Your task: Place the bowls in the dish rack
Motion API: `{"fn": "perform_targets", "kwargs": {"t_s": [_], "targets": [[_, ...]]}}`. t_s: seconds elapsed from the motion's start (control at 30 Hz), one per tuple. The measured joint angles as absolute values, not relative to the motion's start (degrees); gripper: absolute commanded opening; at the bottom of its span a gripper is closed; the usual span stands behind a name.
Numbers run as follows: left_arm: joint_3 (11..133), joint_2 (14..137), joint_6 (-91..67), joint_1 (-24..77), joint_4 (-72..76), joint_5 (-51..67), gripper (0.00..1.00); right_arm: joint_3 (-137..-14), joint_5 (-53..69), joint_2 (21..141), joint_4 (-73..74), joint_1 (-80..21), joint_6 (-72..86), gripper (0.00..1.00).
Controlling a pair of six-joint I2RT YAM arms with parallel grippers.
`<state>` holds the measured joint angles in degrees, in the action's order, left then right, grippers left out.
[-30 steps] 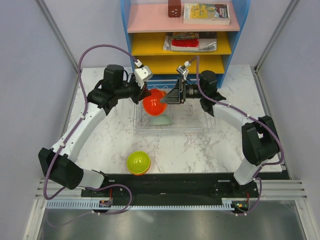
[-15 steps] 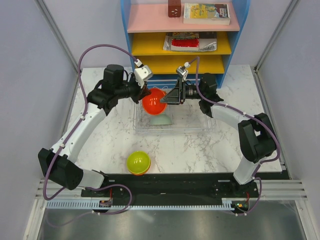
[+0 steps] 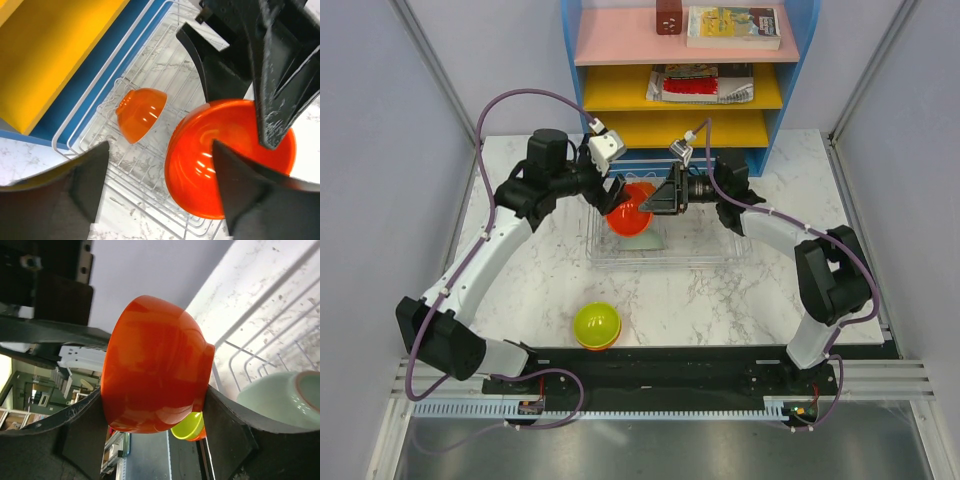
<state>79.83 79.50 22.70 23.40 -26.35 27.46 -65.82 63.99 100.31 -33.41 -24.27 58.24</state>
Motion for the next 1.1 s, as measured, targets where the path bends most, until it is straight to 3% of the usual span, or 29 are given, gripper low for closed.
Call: {"fn": "perform_targets", "kwargs": {"t_s": [0.27, 0.5, 0.8, 1.1], "targets": [[75.96, 75.26, 22.85, 19.49, -26.63, 28.4, 1.0, -71.35, 57.54, 100.09, -9.56, -24.03, 40.58, 0.0], [65.78, 64.05, 27.46, 13.61, -30.81, 32.38, 1.0, -80.51, 40.16, 94.52, 12.8, -22.37, 21.69, 0.0], [52.99, 60.84, 37.36, 13.87, -41.15, 37.63, 1.0, -87.11, 11.99, 90.28, 26.35, -23.86, 1.04, 0.0], [47.2, 64.29, 46.13, 15.53, -46.28, 37.63, 1.0, -87.11, -10.28, 97.25, 31.51, -27.81, -11.22, 0.0]]}}
